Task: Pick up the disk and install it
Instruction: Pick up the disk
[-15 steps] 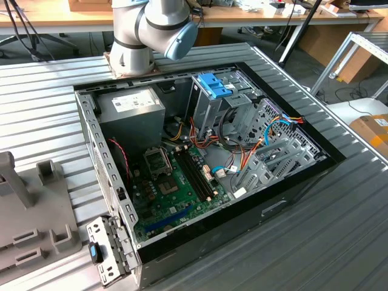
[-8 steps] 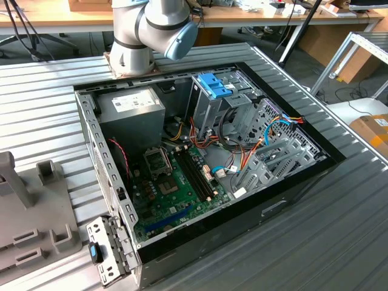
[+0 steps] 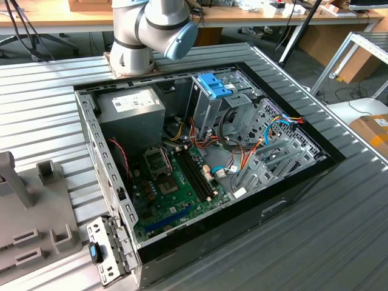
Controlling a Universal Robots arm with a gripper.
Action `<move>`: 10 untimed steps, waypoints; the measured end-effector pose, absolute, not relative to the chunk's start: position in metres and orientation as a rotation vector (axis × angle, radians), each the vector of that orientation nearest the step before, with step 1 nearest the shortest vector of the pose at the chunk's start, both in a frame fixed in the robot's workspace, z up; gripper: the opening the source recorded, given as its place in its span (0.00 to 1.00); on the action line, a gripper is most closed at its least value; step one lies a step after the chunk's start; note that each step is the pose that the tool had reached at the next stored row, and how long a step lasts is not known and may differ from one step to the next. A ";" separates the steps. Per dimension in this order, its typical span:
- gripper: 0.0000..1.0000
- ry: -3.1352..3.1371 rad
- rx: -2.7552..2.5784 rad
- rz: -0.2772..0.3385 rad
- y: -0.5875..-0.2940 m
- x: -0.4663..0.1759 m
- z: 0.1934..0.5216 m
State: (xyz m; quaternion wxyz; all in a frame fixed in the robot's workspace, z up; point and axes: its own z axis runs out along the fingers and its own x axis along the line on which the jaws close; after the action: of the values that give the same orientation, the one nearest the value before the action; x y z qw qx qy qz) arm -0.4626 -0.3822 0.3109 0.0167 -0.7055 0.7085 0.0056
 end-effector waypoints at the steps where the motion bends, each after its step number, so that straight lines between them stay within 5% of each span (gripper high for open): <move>1: 0.46 2.202 -2.193 0.017 -0.382 -0.462 0.311; 10: 0.46 2.203 -2.193 0.018 -0.382 -0.462 0.310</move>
State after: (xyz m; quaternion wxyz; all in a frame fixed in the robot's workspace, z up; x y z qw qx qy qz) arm -0.4620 -0.3817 0.3100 0.0167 -0.7054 0.7086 0.0057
